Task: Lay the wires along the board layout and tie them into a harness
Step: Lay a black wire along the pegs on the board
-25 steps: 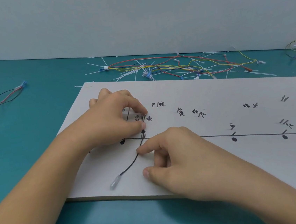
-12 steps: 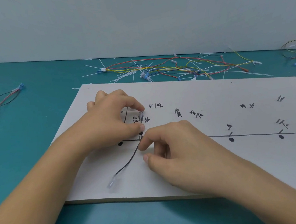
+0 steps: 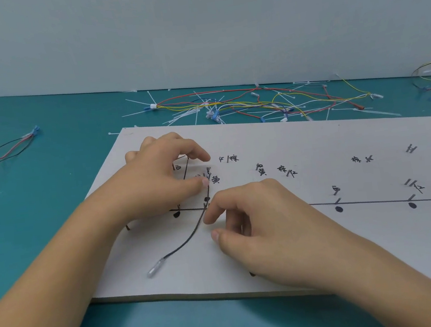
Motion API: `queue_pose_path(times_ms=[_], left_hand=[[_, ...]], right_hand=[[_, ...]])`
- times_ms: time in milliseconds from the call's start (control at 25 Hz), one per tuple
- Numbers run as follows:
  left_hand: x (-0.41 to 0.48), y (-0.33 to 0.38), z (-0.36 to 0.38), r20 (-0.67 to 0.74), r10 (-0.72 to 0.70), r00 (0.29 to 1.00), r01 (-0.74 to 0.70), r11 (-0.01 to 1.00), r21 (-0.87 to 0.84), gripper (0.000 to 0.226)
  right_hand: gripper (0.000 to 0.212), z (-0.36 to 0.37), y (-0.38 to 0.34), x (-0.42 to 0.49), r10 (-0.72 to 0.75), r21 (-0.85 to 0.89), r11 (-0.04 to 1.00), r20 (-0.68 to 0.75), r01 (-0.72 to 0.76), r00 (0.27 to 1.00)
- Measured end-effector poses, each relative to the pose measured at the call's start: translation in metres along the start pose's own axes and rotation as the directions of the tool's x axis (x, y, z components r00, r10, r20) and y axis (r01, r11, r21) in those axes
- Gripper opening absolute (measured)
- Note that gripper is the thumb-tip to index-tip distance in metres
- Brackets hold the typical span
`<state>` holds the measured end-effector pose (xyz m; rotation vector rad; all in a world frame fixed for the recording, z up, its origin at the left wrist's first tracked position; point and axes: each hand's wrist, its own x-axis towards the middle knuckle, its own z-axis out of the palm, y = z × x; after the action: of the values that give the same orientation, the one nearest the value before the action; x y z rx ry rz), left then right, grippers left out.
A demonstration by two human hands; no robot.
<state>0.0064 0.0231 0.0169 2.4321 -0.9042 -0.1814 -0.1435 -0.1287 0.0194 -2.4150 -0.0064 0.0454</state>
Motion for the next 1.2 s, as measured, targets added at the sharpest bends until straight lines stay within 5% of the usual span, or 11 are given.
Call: queue_pose_path(times_ms=[400,680,1200], left_hand=[[0.002,0.004,0.004,-0.072,-0.017,0.997,0.008,0.992,-0.122,0.014],[-0.001,0.012,0.004,-0.001,-0.029,1.0,0.029,0.994,-0.107,0.044],[0.004,0.004,0.011,-0.023,-0.022,1.0,0.02,0.995,-0.097,0.058]], right_hand=[[0.014,-0.001,0.002,0.002,0.005,0.002,1.0,-0.01,-0.005,1.0],[0.014,-0.001,0.003,0.002,0.009,-0.009,1.0,0.009,-0.009,1.0],[0.014,-0.002,0.002,0.001,-0.022,-0.044,0.999,0.055,0.025,0.998]])
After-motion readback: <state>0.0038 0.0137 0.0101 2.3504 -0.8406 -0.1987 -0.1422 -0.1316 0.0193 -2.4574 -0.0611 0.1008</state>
